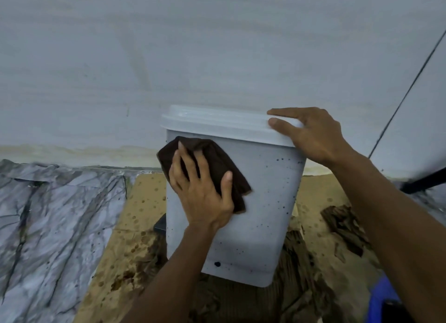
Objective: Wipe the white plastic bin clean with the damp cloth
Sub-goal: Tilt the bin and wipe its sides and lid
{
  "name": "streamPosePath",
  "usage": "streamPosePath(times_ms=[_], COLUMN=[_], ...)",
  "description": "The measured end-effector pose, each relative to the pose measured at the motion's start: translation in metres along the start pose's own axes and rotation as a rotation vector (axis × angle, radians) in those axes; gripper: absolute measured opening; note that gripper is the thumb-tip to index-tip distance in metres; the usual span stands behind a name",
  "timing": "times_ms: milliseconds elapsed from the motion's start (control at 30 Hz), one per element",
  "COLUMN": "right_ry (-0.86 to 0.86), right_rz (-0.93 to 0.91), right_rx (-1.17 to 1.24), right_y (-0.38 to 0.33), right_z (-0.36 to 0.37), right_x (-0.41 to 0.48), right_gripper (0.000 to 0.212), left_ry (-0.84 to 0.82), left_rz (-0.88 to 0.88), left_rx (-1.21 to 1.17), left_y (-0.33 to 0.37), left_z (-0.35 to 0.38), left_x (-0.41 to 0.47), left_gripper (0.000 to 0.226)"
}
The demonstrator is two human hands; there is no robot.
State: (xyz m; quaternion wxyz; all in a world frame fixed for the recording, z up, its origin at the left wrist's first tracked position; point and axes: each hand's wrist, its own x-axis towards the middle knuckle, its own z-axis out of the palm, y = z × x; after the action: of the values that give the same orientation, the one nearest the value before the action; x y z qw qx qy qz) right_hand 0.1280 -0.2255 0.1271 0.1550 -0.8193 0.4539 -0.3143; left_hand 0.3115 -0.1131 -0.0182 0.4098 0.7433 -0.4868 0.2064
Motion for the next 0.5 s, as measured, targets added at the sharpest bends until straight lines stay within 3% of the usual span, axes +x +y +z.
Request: streamPosePath(times_ms=[100, 200, 267, 500], right_ry=[0.003, -0.001, -0.010, -0.012], right_rz=[0.010, 0.013, 0.013, 0.016], right_rx=[0.012, 0.027, 0.029, 0.022], right_y=[0.002, 0.004, 0.005, 0.003], right_z=[-0.001, -0.003, -0.003, -0.002], right_x=[0.000, -0.002, -0.002, -0.003], right_gripper=[0.043, 0.038, 0.036, 0.038], left_ry=[-0.022, -0.088, -0.096, -0.011], left_rz=[0.012, 0.288, 0.382, 0.151], left_rx=[-0.009, -0.023, -0.068, -0.066], left_y=[0.035, 0.047, 0.037, 0.000], left_z=[0.006, 0.012, 0.013, 0.007], left_x=[-0.001, -0.020, -0.029, -0.012], left_gripper=[0.071, 0.069, 0.069, 0.079])
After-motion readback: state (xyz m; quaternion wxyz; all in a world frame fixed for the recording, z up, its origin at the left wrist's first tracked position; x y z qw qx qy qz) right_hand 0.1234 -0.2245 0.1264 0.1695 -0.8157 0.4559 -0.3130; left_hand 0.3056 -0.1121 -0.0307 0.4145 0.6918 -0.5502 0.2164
